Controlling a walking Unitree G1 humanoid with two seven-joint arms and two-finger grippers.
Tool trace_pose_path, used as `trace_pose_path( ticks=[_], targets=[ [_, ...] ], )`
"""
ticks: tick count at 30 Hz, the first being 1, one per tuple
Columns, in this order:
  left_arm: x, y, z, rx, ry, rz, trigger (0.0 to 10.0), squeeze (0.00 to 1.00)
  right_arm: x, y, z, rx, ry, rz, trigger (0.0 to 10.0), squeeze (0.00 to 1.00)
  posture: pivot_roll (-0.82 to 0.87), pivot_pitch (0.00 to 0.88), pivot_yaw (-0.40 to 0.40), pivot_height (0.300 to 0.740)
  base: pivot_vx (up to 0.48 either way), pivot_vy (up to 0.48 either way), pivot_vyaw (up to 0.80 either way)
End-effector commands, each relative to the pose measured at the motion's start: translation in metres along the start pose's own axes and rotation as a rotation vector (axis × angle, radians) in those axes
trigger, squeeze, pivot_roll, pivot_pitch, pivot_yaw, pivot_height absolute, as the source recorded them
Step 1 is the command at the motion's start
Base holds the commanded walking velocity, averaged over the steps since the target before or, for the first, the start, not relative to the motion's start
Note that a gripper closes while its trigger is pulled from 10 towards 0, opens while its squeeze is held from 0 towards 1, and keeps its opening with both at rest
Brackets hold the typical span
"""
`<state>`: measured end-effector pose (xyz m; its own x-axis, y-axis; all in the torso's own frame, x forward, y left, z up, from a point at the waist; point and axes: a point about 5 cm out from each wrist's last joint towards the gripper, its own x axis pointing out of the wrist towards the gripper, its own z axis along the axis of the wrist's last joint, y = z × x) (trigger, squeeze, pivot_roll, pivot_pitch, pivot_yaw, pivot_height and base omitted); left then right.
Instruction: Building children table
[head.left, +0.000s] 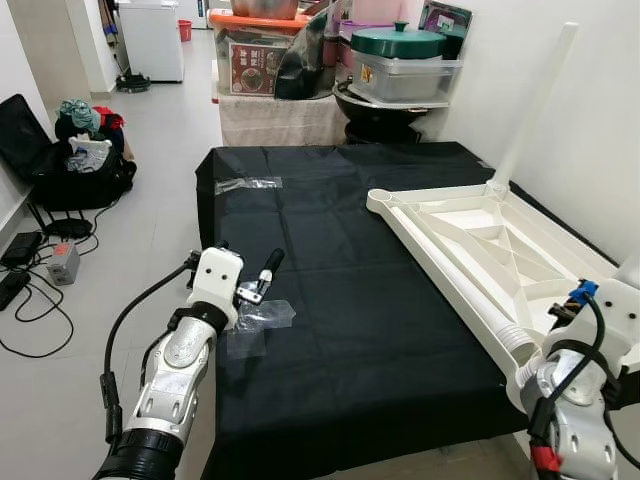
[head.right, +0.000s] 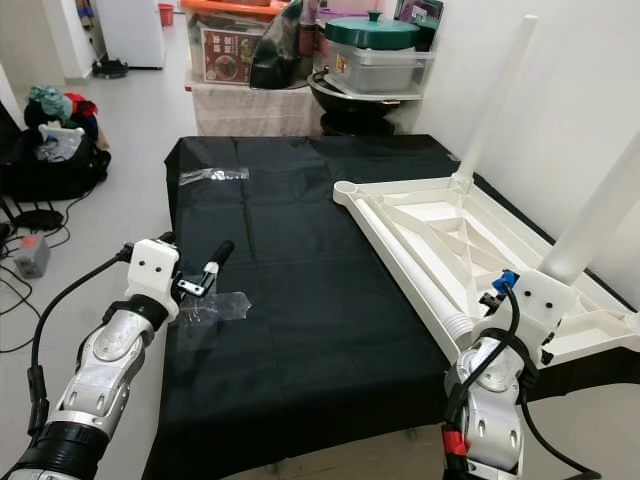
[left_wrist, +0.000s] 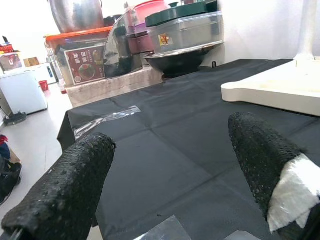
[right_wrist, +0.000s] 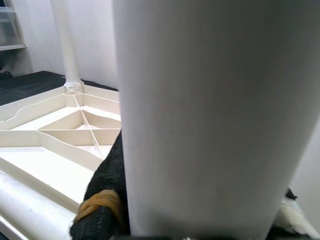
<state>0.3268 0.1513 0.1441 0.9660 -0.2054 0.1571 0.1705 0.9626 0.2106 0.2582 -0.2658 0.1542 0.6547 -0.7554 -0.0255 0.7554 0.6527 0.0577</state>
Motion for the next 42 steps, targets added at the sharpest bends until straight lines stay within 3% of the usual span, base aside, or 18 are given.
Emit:
trace_pose_path(
  ticks=[1, 8, 9, 16, 42],
  targets=[
    [0.002, -0.002, -0.003, 0.007, 0.008, -0.007, 10.0, 0.0, -0.001, -0.015, -0.041, -0.053, 0.183, -0.078, 0.0, 0.0, -0.01, 0.0, -0.06, 0.74, 0.0, 0.0, 0.0],
    [0.004, -0.006, -0.002, 0.005, 0.006, -0.017, 10.0, 0.0, -0.002, -0.013, -0.046, -0.021, 0.222, -0.074, 0.0, 0.0, -0.01, 0.0, -0.058, 0.74, 0.0, 0.0, 0.0],
    [0.002, -0.004, -0.003, 0.011, 0.012, -0.017, 10.0, 0.0, -0.002, -0.013, -0.053, -0.002, 0.271, -0.069, 0.0, 0.0, 0.01, 0.0, -0.061, 0.74, 0.0, 0.0, 0.0],
    [0.001, 0.0, -0.004, 0.016, 0.015, -0.012, 10.0, 0.0, -0.003, -0.008, -0.063, 0.03, 0.351, -0.036, 0.0, 0.0, 0.01, 0.0, -0.062, 0.74, 0.0, 0.0, 0.0],
    [0.003, 0.002, -0.004, 0.023, 0.014, -0.012, 10.0, 0.0, 0.0, 0.003, -0.059, -0.027, 0.307, 0.076, 0.0, 0.0, 0.0, 0.0, -0.056, 0.74, 0.0, 0.0, 0.0]
  ],
)
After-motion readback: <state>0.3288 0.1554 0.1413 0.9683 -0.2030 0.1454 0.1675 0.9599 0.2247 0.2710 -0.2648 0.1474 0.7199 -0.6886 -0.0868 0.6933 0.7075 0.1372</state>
